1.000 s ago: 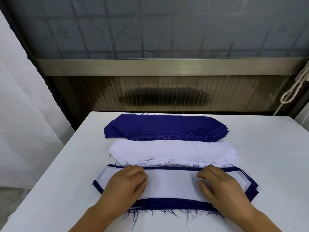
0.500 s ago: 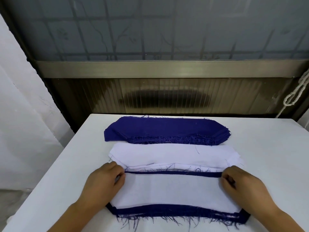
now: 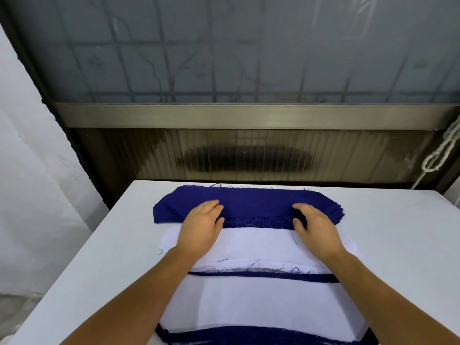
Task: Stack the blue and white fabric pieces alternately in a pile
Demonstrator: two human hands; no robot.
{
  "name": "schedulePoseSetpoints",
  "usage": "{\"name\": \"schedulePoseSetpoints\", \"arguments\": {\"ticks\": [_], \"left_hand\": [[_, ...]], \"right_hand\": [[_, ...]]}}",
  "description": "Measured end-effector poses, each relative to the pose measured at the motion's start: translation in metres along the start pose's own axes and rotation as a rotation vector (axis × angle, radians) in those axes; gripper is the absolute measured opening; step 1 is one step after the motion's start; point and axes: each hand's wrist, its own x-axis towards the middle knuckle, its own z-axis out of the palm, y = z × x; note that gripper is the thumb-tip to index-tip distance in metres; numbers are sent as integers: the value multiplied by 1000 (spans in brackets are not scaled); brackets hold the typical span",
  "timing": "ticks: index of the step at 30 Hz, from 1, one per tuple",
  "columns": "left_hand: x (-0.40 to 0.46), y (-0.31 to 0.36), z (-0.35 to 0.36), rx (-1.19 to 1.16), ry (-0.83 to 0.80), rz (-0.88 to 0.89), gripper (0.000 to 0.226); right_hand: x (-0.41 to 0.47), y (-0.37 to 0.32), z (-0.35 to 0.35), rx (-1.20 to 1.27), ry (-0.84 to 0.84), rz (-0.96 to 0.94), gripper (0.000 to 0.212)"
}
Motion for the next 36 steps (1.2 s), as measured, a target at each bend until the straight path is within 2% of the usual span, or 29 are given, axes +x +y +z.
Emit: {"name": "schedulePoseSetpoints", "arguments": {"ticks": [4, 8, 12, 16, 19, 26, 28, 32, 36], "left_hand": [[-2, -1, 3, 45, 44, 39, 31], [6, 2, -1, 157, 63, 74, 33], [10, 4, -5, 214, -24, 40, 26], [15, 5, -9, 175, -23, -33, 12], [20, 2, -9, 126, -20, -51, 17], [26, -3, -13, -12, -45, -92, 8], [30, -5, -15, -63, -62, -89, 29], [32, -7, -17, 10, -126, -36, 25], [27, 0, -15, 86, -71, -21, 23]], "right_hand": [[5, 9, 7, -57, 68, -27, 26], [9, 11, 6, -140, 91, -68, 23], [12, 9, 6, -181, 104, -54, 21], [16, 8, 5, -243, 88, -37, 20], [19, 8, 3, -251, 66, -38, 18], [23, 10, 0, -211, 41, -73, 13], [21, 11, 1, -195, 42, -106, 19], [17, 12, 1, -223, 47, -199, 17], [17, 8, 0, -162, 60, -135, 8]]}}
